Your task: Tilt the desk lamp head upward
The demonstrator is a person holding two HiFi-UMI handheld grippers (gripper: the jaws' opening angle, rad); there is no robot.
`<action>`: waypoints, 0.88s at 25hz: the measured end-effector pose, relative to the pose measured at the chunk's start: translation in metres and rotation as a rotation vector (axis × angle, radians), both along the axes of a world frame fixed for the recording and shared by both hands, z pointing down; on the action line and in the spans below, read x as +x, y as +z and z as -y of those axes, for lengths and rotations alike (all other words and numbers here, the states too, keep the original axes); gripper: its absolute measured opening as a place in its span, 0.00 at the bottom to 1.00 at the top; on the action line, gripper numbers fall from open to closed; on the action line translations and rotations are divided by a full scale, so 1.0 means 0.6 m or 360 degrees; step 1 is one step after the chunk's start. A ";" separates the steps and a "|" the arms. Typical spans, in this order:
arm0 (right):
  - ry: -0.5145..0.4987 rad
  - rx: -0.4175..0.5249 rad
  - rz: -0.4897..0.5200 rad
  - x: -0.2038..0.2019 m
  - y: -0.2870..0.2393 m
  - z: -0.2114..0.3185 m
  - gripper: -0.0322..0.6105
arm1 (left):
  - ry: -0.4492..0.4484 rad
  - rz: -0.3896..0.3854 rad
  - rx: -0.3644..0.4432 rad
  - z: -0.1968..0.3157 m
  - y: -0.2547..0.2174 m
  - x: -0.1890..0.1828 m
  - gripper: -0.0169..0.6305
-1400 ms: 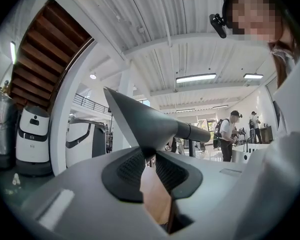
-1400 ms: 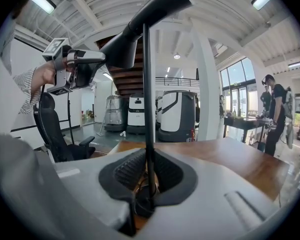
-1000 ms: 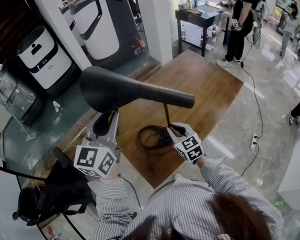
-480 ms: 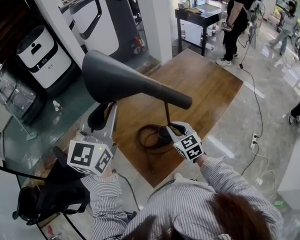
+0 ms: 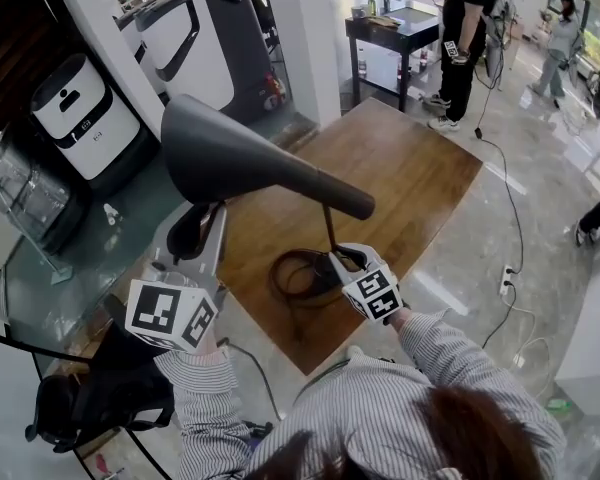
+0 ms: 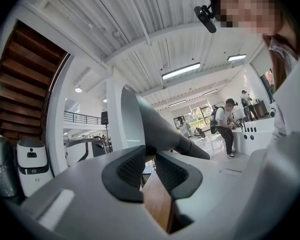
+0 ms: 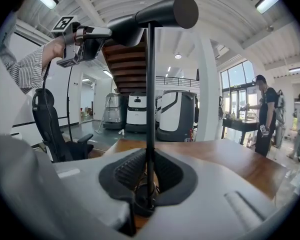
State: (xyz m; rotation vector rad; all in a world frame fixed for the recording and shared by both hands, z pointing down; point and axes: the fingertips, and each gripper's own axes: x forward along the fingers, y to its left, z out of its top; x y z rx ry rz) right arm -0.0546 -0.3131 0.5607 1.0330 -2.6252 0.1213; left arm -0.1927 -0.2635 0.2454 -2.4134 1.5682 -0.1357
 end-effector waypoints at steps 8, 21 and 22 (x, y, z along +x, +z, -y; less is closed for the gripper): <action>0.0037 -0.0017 0.0044 -0.002 0.002 -0.003 0.12 | 0.0011 0.0021 0.0006 -0.006 -0.011 -0.001 0.13; 0.0020 -0.0038 0.0026 -0.003 0.004 -0.004 0.12 | -0.0034 0.0014 0.0070 -0.016 -0.006 -0.002 0.13; 0.0013 -0.0042 0.0017 -0.003 0.004 -0.004 0.12 | -0.0036 0.0003 0.0072 -0.016 -0.004 -0.003 0.13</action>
